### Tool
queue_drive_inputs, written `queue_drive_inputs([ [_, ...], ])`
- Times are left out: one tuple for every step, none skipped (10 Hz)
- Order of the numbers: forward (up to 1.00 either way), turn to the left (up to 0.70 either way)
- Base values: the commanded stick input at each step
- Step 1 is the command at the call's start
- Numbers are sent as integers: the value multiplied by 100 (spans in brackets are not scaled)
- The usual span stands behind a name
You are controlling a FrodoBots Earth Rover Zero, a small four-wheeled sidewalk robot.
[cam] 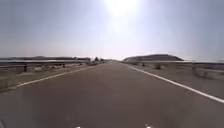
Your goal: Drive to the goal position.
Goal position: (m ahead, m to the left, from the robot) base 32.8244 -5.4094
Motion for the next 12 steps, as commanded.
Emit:
queue_drive_inputs([
  [70, 0],
  [70, 0],
  [70, 0],
  [70, 0],
  [70, 0],
  [70, 0],
  [70, 0],
  [70, 0],
  [70, 0],
  [70, 0],
  [70, 0],
  [70, 0],
])
